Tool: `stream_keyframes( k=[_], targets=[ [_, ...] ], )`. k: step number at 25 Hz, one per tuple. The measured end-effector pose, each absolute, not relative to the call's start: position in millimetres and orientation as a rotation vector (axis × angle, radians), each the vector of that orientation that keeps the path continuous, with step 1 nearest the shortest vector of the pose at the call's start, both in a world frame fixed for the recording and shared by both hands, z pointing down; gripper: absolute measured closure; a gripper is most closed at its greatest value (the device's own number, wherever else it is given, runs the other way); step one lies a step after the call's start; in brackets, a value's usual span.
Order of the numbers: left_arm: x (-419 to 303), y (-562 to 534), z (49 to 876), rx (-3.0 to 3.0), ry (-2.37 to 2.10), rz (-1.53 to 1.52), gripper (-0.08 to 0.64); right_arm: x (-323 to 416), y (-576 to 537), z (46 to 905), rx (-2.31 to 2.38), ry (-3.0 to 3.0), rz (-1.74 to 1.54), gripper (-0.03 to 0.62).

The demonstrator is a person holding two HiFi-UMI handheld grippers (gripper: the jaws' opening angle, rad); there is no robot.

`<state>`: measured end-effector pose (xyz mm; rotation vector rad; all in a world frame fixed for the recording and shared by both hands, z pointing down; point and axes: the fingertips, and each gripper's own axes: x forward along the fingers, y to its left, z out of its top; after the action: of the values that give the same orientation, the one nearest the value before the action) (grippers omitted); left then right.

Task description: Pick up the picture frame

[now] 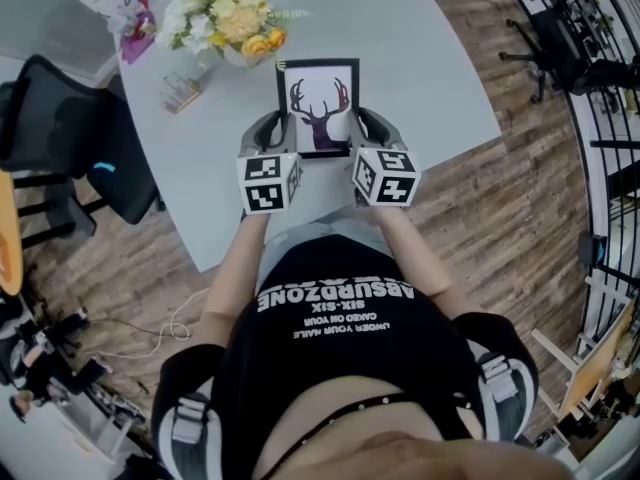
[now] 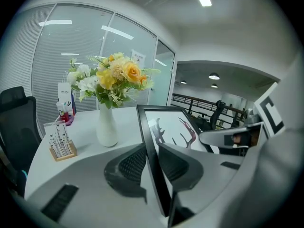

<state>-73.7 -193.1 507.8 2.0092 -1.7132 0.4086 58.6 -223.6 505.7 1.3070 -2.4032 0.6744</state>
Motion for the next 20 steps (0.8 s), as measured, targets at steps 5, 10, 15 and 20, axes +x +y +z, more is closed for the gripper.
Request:
stream_keyframes(
  k=[5,10,15,20],
  targets=[
    [-73.8,-188.5,504.4,2.007,-1.724,0.391,0.466,59.6,-218.2,499.3,1.307,-2.419,0.653,0.509],
    [-72.1,-181.5,499.2,2.009,-1.738,0.384,0.466,61.7,-212.2,495.4,1.309,-2.424,0.648,0.509],
    [-73.9,-176.0,498.1,2.011,-1.747,0.383,0.466,60.0,-206.8,492.5,1.302,-2.436,0.648,0.509],
    [-75.2,-170.4,495.4,2.014,-1.754,0.37,0.466,58.9,-201.3,491.9,1.301,-2.441,0.652,0.509]
  ],
)
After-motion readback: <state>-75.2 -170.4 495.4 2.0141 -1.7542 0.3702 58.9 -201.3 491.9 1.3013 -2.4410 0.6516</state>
